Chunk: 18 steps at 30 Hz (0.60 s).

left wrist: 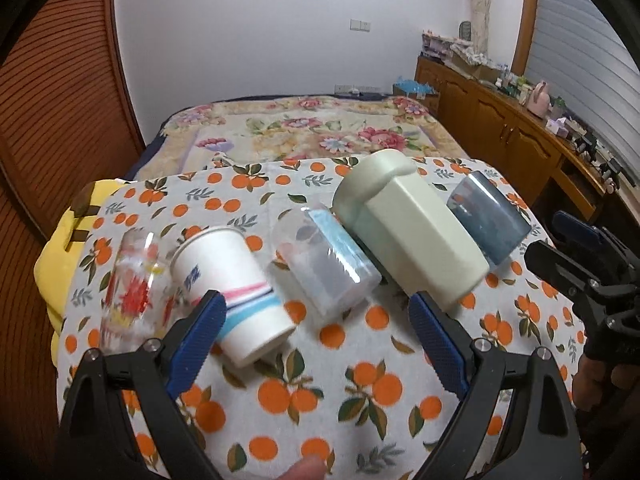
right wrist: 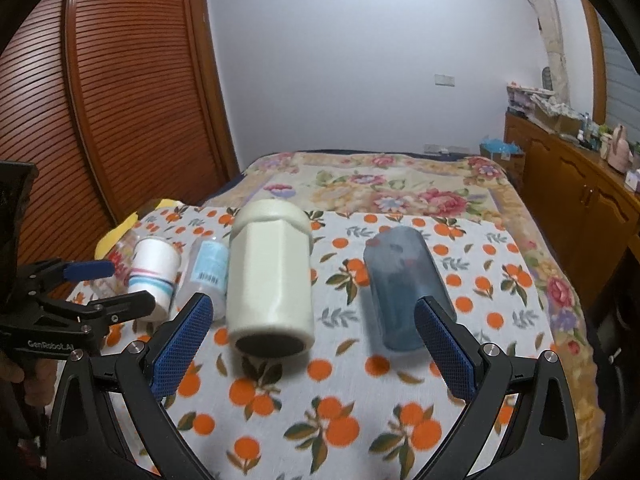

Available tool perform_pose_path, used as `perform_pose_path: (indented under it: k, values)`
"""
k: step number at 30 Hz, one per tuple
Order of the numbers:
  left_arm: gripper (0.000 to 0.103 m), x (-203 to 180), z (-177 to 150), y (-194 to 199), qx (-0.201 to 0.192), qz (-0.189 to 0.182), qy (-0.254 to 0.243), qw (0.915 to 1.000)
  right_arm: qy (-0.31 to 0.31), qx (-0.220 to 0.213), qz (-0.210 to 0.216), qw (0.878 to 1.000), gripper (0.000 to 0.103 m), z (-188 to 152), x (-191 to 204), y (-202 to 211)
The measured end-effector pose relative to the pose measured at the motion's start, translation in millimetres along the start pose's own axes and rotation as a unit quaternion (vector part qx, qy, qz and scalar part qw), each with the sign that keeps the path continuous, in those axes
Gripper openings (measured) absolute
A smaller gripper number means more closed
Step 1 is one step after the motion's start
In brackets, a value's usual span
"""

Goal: Flip cup upright

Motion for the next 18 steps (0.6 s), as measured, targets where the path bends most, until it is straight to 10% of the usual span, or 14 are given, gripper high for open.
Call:
perform_pose_path:
  k: [18]
  values:
    - [0.055, -0.3, 47.3, -51.7, 0.131, -0.067, 0.011, 0.989, 0.004, 0.006, 0.019, 1.0, 0.102, 34.4, -8.4, -30.7]
Point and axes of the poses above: each gripper's, at about its wrist camera, not at the fingertips, and y roughly against the way its jaws point, x to its left, z to its top, the point moved 3 cm from there along -y, roughly the way its jaws point, and after that the axes turned 9 degrees about x, right-handed, at the moved point
